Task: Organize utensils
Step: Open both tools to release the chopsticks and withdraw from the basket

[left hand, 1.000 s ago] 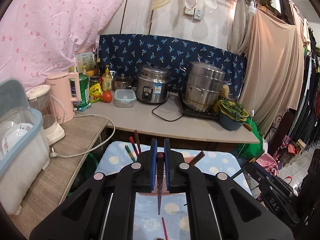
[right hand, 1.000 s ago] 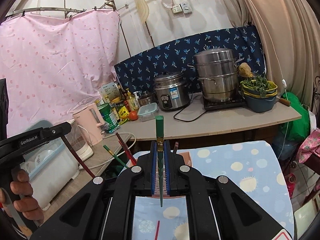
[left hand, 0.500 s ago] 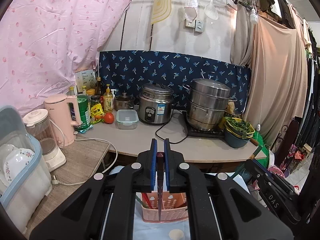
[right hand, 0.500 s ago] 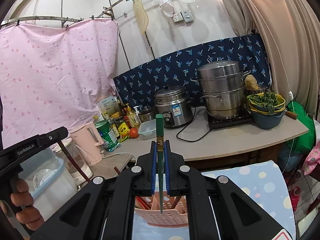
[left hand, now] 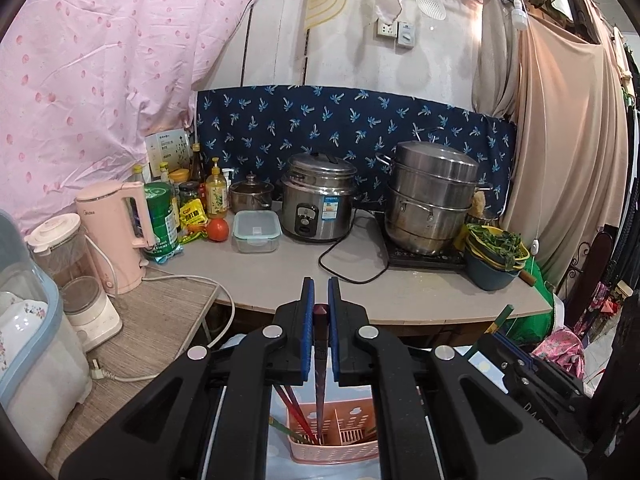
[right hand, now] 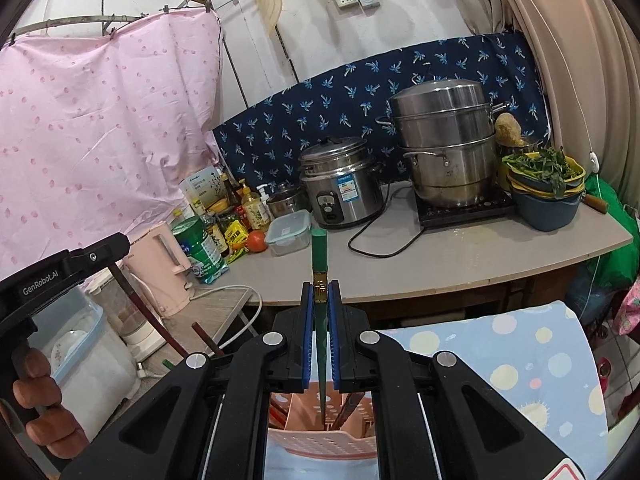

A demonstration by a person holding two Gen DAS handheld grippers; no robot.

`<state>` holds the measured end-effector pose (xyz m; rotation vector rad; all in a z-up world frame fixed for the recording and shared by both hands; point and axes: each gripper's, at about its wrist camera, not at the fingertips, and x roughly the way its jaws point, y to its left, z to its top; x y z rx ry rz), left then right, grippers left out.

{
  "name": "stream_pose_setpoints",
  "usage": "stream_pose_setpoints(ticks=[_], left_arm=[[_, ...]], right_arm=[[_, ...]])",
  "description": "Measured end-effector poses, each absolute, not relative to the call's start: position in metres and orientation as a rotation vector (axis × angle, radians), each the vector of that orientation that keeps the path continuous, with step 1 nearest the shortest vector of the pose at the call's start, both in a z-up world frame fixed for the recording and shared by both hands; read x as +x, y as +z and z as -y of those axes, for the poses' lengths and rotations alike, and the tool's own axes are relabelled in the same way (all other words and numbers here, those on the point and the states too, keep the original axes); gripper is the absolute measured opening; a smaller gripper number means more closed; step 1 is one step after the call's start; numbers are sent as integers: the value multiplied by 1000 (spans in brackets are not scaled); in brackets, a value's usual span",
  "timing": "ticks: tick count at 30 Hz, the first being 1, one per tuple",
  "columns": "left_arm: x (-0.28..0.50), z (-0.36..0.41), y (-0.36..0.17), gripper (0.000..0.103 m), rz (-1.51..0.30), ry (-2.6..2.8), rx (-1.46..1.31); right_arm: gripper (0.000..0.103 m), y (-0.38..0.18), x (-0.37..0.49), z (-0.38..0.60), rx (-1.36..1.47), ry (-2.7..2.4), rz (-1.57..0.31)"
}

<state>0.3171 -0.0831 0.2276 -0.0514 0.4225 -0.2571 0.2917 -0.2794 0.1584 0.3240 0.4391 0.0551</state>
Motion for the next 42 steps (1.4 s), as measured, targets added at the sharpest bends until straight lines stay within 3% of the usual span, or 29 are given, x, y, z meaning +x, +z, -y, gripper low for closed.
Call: stream_pose_setpoints(ticks=[18,22,28,31,35,42], left_arm=[[341,90,174,7,-542,-259,-67],[338,90,168,7,-550,-245,-54],[331,83,163,8,-564,-233,-57],[324,81,163,9,-572,-235,-52],[309,77,161,26,-570,-229,-45],[277,72,154,27,-601,-231,-27]], right_arm=[[7,111,305,276,357,75,-544],[15,107,302,277,364,70,-557],[17,109,287,276,354,66,-550],[20,112,276,275,348,65,-541],[22,114,258,272,342,74,-547],[24,112,216,255,281,67,-556]])
